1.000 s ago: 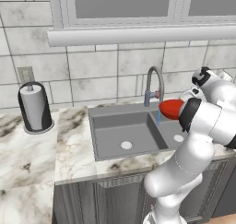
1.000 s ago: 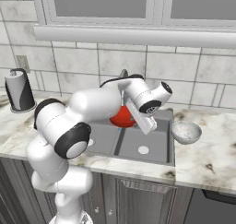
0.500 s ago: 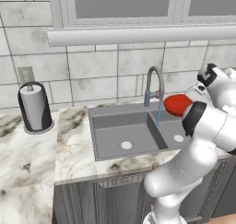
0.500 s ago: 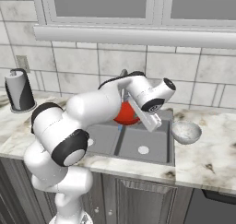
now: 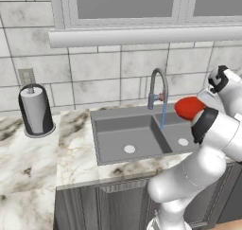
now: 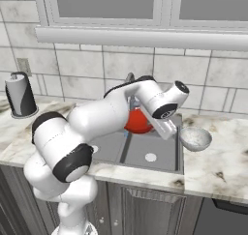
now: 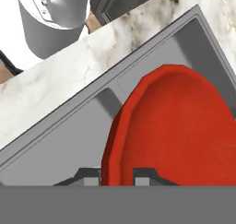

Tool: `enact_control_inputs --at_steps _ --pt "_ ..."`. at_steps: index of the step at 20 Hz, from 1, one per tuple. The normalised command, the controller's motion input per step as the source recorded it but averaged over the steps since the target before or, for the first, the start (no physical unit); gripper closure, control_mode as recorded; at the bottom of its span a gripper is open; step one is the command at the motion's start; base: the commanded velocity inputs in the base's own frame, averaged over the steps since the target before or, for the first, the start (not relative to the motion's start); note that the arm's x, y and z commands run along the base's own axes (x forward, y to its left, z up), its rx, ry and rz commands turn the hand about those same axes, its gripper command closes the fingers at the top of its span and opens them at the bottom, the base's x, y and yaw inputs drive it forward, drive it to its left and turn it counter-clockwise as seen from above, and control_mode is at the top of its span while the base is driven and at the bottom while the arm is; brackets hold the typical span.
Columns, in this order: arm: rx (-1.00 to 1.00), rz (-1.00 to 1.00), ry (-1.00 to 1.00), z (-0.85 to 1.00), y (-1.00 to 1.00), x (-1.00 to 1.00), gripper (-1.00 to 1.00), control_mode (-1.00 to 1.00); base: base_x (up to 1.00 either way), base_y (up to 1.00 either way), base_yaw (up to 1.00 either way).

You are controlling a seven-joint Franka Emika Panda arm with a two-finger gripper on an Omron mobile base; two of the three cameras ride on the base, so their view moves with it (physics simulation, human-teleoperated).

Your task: Rinse each bowl for a few seconds and place them down in the sink or on the counter.

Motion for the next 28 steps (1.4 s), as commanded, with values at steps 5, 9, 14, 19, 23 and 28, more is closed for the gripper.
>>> enact_control_inputs --at_steps 5,9,14,19,23,28 --pt "-0.02 -0.06 0.01 0.04 -0.4 -0.17 1.0 -1.0 0.0 0.0 0.0" --pt "-0.01 -0.09 0.03 0.05 -0.37 -0.11 1.0 -1.0 0.0 0.0 0.0" --pt "-0.02 -0.11 0.03 0.02 -0.3 -0.07 1.0 -1.0 0.0 0.0 0.0" --pt "-0.02 -0.13 0.03 0.0 -0.23 -0.09 1.0 -1.0 0.0 0.0 0.0" --pt "-0.04 -0.15 0.0 -0.01 -0.09 -0.16 1.0 -1.0 0.0 0.0 0.0" --pt "-0.08 -0.16 -0.02 -0.08 0.0 -0.23 1.0 -1.0 0.0 0.0 0.0"
